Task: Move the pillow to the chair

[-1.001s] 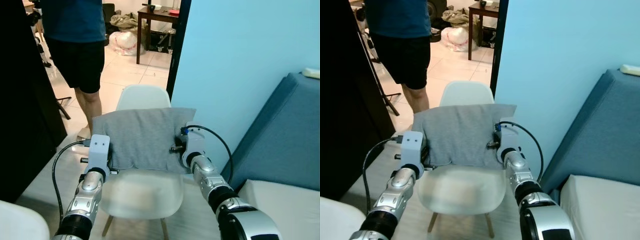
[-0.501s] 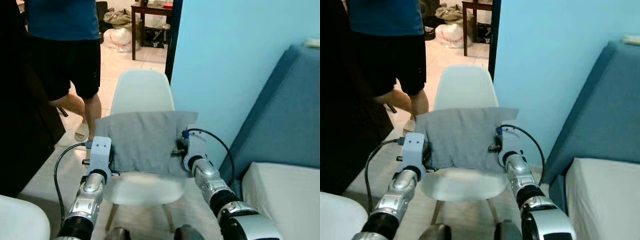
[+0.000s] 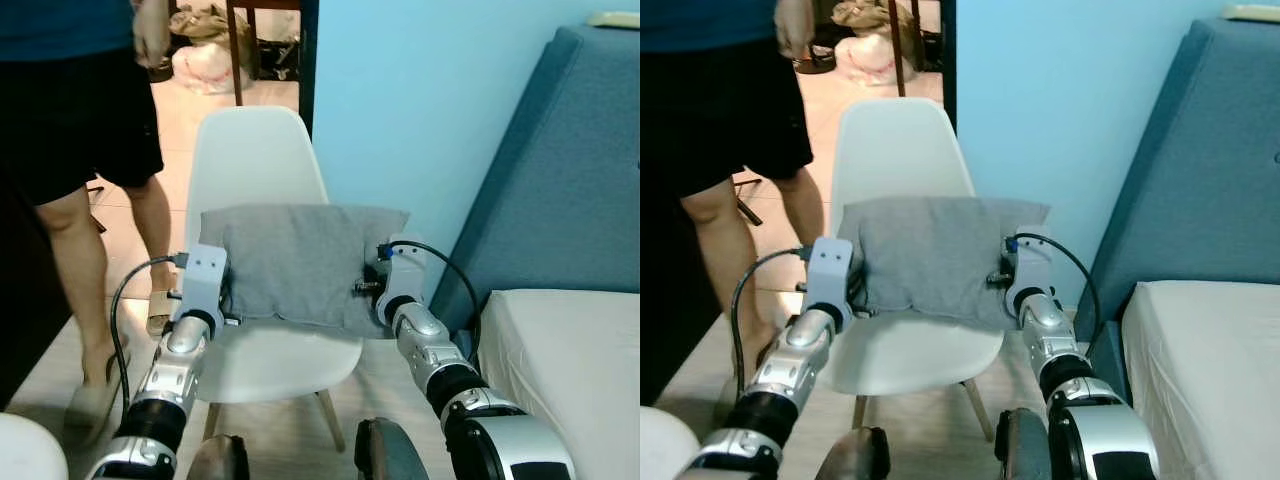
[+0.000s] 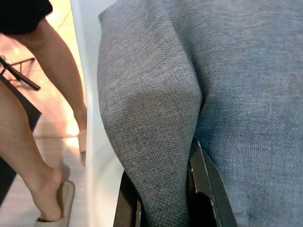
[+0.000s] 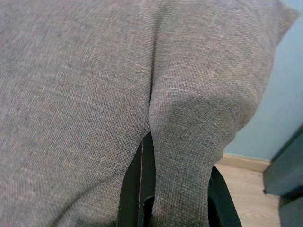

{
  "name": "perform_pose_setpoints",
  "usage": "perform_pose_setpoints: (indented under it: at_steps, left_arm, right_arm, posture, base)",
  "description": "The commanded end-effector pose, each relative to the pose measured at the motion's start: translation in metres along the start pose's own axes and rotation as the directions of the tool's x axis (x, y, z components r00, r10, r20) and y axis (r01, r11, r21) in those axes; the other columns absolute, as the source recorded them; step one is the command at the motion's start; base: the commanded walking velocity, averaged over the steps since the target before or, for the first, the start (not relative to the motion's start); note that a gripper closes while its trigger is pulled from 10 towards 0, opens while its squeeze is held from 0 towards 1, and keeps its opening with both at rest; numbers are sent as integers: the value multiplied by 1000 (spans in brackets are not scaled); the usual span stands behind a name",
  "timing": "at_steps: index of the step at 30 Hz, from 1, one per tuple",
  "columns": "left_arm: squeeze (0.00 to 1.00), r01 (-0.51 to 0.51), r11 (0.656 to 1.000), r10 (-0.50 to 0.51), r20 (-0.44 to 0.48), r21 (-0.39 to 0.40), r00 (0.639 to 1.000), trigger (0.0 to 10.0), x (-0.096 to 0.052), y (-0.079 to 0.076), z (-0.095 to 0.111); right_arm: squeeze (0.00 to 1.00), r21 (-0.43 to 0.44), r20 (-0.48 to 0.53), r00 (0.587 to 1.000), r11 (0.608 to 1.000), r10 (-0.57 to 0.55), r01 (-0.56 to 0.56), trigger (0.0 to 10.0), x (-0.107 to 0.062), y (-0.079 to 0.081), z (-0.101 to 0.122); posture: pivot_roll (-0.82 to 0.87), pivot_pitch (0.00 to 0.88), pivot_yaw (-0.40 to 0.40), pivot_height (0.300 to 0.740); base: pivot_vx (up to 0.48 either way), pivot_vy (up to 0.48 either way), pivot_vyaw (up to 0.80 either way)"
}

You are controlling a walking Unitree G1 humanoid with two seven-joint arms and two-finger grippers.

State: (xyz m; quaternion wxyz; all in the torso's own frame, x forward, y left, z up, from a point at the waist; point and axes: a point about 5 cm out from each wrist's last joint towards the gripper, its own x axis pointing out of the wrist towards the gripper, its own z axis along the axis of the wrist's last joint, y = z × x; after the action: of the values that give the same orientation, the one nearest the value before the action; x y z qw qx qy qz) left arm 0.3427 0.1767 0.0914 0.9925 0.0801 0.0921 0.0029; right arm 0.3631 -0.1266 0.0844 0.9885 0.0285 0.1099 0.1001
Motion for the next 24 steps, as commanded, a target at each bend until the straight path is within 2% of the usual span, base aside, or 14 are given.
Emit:
perform_pose_setpoints:
  at_steps: [1, 4, 6, 9, 10, 14, 19, 21, 22, 24]
  left_arm:
    - [0, -38, 999, 38, 21, 10, 999, 10000, 1, 10, 6]
    - [0, -104, 994, 104, 11, 38, 995, 10000, -1, 28, 6]
    - [0, -104, 994, 104, 11, 38, 995, 10000, -1, 28, 6]
    - [0, -168, 983, 168, 6, 69, 986, 10000, -3, 45, 6]
    - [0, -168, 983, 168, 6, 69, 986, 10000, -3, 45, 6]
    - [0, -222, 971, 223, -4, 90, 975, 10000, -7, 63, 5]
    - [0, -219, 972, 221, -21, 86, 975, 10000, -8, 66, 1]
    - [0, -196, 977, 200, -34, 80, 979, 10000, -9, 63, -2]
    - [0, -166, 983, 170, -45, 78, 985, 10000, -8, 57, -5]
    - [0, -166, 983, 170, -45, 78, 985, 10000, -8, 57, -5]
  right_arm:
    - [0, -2, -1, 999, 999, 40, -40, 10000, 2, 7, 2]
    - [0, -18, -6, 998, 998, 62, -62, 10000, 5, 13, 6]
    - [0, -18, -6, 998, 998, 62, -62, 10000, 5, 13, 6]
    - [0, 9, 6, 992, 992, 125, -125, 10000, 7, 20, 10]
    - [0, 9, 6, 992, 992, 125, -125, 10000, 7, 20, 10]
    - [0, -35, -6, 983, 982, 185, -185, 10000, 9, 26, 16]
    - [0, -43, -19, 976, 975, 217, -218, 10000, 10, 29, 16]
    - [0, -51, -30, 975, 973, 222, -223, 10000, 10, 30, 16]
    - [0, -63, -48, 975, 974, 217, -220, 10000, 10, 31, 14]
    - [0, -63, -48, 975, 974, 217, -220, 10000, 10, 31, 14]
  posture:
    - [83, 95, -89, 584]
    - [90, 124, -95, 584]
    - [90, 124, -95, 584]
    - [100, 145, -106, 574]
    - [100, 145, -106, 574]
    - [114, 149, -121, 559]
    - [119, 148, -125, 559]
    - [123, 147, -126, 559]
    - [124, 147, -124, 559]
    - [124, 147, -124, 559]
  base:
    - [0, 0, 0]
    - [0, 0, 0]
    - [0, 0, 0]
    - [0, 0, 0]
    - [0, 0, 0]
    - [0, 0, 0]
    - [0, 0, 0]
    - [0, 0, 0]
    - [0, 0, 0]
    - [0, 0, 0]
